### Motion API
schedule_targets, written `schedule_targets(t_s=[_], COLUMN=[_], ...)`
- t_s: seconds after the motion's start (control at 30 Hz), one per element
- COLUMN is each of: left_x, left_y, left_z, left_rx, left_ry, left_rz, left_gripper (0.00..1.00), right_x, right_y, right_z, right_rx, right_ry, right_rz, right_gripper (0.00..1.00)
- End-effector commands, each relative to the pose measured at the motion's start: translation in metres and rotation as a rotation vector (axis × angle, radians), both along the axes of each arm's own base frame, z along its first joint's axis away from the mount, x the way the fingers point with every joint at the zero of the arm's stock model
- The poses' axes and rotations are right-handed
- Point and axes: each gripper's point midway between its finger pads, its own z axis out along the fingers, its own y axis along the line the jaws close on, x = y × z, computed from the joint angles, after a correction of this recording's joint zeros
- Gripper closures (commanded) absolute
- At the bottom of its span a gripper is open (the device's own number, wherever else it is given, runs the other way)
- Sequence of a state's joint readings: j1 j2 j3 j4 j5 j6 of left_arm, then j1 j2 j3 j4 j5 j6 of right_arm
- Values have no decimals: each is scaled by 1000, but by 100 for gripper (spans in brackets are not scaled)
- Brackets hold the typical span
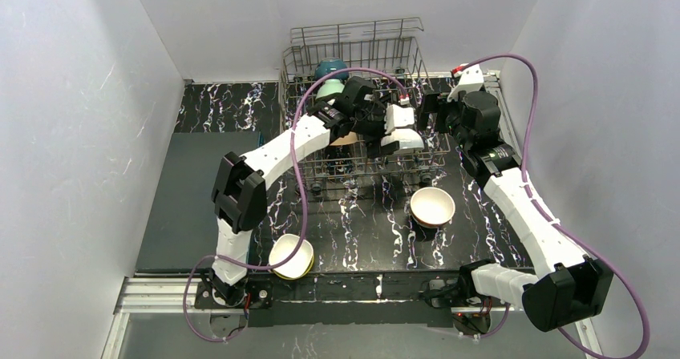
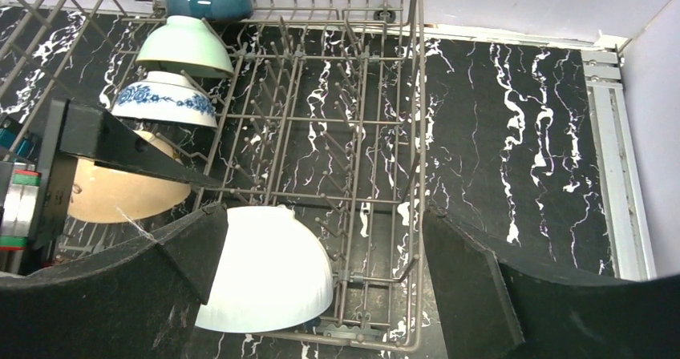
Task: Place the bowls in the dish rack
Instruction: Turn the bowl upside down on the dish rack.
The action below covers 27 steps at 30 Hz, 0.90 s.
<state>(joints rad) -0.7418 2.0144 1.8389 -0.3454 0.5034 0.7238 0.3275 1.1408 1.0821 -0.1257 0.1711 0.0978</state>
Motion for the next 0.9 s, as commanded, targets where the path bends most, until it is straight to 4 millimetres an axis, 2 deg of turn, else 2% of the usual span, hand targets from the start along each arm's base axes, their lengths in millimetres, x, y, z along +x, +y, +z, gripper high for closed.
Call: schedule_targets(t_s=[0.0,0.17,0.37,0.6,0.77,0.87], left_x=[-15,-23,-33,-33,-29,-25], left_y=[15,19,17,10,10,12], left_z=[39,44,40,35,32,29], left_rx=[2,-2,-32,-81,-93,-94], left_ry=[-62,-53,-3,45,75,90], left_rz=[-27,-42,-52,-22,38,76], left_gripper=[2,2,2,3,4,5], right_x=[-5,-12,-22,-39,-40,-34], right_y=[7,18,24,50,63,64], right_z=[2,-3,-34,-75,-91,-95], right_rx=[4,0,4,84,116,116], right_ry=[-2,30,179,390,466,483], right_rz=[51,123,154,276,330,319], right_gripper=[1,2,5,14,19,21])
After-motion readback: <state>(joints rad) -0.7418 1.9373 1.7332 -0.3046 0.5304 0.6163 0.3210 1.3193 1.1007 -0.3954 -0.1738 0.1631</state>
